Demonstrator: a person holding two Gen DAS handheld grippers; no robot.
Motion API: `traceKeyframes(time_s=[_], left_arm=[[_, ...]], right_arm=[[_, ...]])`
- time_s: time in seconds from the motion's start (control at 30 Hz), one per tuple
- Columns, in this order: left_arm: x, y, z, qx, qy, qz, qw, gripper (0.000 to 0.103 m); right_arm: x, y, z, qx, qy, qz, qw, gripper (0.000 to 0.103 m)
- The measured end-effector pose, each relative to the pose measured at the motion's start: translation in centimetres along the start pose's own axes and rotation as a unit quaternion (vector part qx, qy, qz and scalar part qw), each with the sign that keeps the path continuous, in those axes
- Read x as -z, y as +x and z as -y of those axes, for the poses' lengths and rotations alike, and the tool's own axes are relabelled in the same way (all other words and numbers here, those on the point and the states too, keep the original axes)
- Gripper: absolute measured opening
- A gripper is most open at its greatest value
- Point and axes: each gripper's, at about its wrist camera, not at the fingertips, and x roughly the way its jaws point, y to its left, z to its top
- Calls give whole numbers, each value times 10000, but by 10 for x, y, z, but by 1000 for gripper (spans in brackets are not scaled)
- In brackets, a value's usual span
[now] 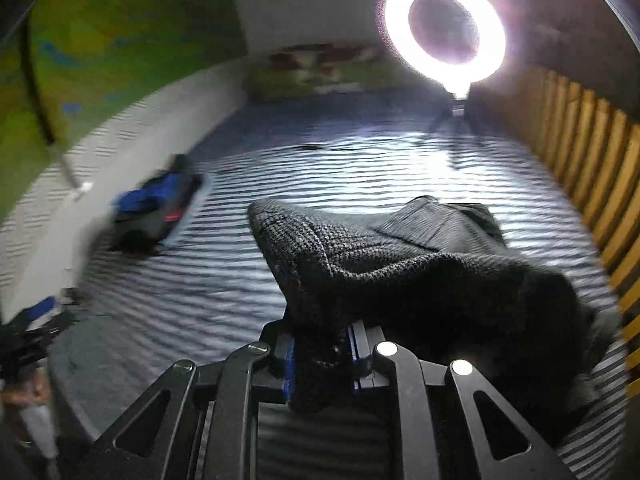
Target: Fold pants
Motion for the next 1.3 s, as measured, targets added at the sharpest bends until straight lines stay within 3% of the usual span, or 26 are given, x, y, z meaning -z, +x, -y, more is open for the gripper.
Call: traceKeyframes(time_s=[0.1,0.17,0.27,0.4,0.47,0.53,0.63,0.77,0.87,0.97,1.03,1.13,1.3], left_arm=[[6,-11,-23,-94,-146,-7,9998,103],[12,-16,-34,-194,-170,-19,9997,103],[26,-17,-46,-265,-163,-130,9994,103],[42,-5,-43,-171,-204,-377,9989,103],[49,3,-34,-107,-194,-475,9986,103],[56,12,-20,-7,-238,-581,9980,103],[66,34,7,224,-207,-895,9955,103],[80,62,40,549,-155,-1327,9895,103],[92,86,61,790,-120,-1676,9826,103],[98,99,70,801,-142,-1746,9813,103],[97,100,66,655,-133,-1638,9842,103],[90,94,44,348,-327,-1405,9889,103],[77,74,-11,17,-731,-1152,9906,103]], right_arm=[[36,5,-52,-498,-16,-56,9987,18],[68,23,-87,-797,-83,-351,9962,18],[117,54,-129,-841,-346,-976,9911,19],[151,67,-141,-752,-589,-1444,9849,28],[155,48,-138,-947,-632,-1349,9843,35],[149,24,-133,-933,-753,-1138,9862,53],[125,-7,-107,-688,-783,-705,9920,61],[81,-21,-41,43,-453,-394,9982,66],[51,-6,7,561,-267,-447,9971,66],[35,12,27,631,-115,-614,9961,66],[33,20,20,420,-163,-698,9965,66],[46,32,-21,-30,-617,-882,9942,66],[88,65,-118,-745,-1542,-1379,9755,69]])
